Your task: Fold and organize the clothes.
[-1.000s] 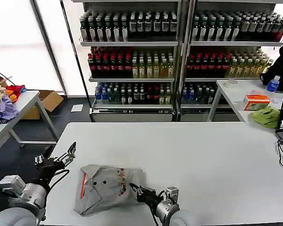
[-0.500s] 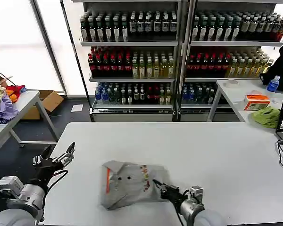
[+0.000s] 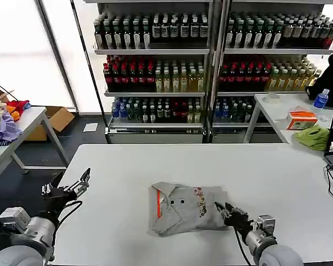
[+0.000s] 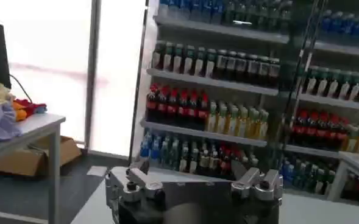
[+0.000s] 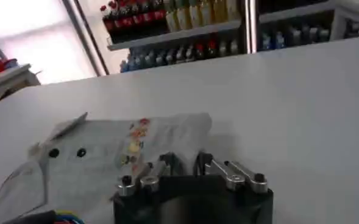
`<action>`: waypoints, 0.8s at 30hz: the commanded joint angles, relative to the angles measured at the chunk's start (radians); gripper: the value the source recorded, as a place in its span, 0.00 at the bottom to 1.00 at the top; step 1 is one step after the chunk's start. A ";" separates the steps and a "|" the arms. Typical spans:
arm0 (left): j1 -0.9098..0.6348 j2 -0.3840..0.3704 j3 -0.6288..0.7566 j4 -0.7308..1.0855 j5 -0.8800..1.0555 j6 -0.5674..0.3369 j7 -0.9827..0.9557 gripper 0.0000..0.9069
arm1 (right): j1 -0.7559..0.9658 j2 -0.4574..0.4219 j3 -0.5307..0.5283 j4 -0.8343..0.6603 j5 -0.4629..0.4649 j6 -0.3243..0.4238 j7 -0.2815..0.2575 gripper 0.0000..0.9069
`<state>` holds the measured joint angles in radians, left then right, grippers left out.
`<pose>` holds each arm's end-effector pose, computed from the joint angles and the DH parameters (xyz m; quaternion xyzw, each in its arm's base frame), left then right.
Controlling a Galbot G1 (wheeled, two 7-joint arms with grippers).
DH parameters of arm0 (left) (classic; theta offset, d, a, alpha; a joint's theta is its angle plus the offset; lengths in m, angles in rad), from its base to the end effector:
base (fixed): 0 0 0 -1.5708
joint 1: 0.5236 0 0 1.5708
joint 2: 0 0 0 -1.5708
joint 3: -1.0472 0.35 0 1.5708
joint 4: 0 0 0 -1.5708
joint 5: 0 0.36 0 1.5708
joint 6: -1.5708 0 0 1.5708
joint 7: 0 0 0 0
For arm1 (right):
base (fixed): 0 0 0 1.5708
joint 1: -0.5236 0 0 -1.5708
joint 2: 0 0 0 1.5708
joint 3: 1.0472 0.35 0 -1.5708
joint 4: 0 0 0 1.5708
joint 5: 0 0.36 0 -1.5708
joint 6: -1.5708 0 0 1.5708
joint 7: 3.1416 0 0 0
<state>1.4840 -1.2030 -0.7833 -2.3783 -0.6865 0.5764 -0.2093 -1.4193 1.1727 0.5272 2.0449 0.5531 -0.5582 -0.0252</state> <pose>0.1922 0.0919 -0.1569 0.0042 -0.9917 0.0774 0.1026 0.2363 -0.0730 -0.2755 0.1245 -0.9587 -0.0678 0.2466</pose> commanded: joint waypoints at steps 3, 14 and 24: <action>0.012 -0.010 0.005 -0.010 0.001 0.000 -0.001 1.00 | 0.009 -0.018 0.116 0.076 -0.094 0.044 0.030 1.00; 0.019 -0.023 0.022 -0.014 0.009 0.000 0.000 1.00 | 0.178 0.132 -0.347 -0.038 -0.330 0.060 0.239 1.00; 0.047 -0.021 -0.033 -0.011 0.000 -0.004 0.008 1.00 | 0.255 0.202 -0.405 -0.278 -0.263 -0.021 0.391 1.00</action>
<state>1.5183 -1.2236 -0.7842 -2.3946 -0.6840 0.5737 -0.2043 -1.2597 1.2972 0.2812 1.9740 0.3329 -0.5375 0.1883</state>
